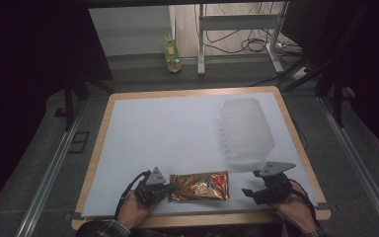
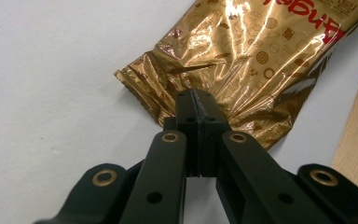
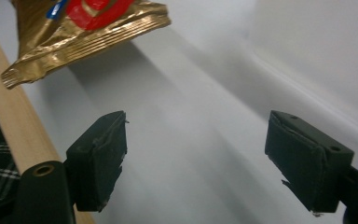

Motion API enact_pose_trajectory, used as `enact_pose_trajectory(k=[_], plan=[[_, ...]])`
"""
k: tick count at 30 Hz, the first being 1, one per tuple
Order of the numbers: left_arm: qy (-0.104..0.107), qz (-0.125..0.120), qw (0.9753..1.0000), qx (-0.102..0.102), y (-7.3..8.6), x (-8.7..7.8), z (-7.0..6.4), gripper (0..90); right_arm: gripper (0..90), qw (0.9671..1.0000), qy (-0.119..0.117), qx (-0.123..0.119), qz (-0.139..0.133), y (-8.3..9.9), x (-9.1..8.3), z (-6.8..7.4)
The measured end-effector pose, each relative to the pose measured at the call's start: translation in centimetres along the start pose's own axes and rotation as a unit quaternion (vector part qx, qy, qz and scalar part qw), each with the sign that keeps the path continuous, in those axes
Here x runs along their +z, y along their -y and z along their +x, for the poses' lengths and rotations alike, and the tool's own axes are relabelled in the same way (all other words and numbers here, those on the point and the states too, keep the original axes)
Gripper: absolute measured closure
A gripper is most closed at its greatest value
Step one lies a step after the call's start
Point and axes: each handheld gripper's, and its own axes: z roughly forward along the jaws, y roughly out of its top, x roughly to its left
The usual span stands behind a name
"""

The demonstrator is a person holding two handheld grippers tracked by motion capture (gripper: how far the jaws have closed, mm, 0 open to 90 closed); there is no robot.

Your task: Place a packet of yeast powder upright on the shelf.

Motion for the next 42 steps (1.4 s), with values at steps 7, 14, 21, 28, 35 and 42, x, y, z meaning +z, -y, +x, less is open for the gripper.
enact_pose_trajectory(k=[7,14,21,28,35,42], plan=[[-0.005,-0.001,0.9999,0.009,0.1,0.0,-0.1,89.9,20.5,0.9994,-0.035,0.001,-0.004,-0.4,0.4,0.8],[-0.008,-0.001,0.9999,0.011,0.1,0.0,-0.2,89.9,19.0,0.9972,-0.073,0.008,-0.010,-1.0,0.9,1.7],[-0.007,-0.001,0.9999,0.010,0.1,0.0,-0.2,89.9,17.7,0.9944,-0.102,0.021,-0.022,-2.1,1.2,2.6],[-0.008,-0.001,0.9999,0.011,0.1,0.0,-0.2,89.9,17.5,0.9898,-0.127,0.059,-0.027,-3.2,2.3,3.0],[-0.008,-0.001,0.9999,0.012,0.0,0.0,-0.3,89.8,18.0,0.9868,-0.139,0.084,0.004,-3.2,4.2,3.1],[-0.006,-0.002,0.9999,0.011,0.1,0.0,-0.2,89.8,23.8,0.9820,-0.164,0.094,0.004,-4.1,5.2,3.3]])
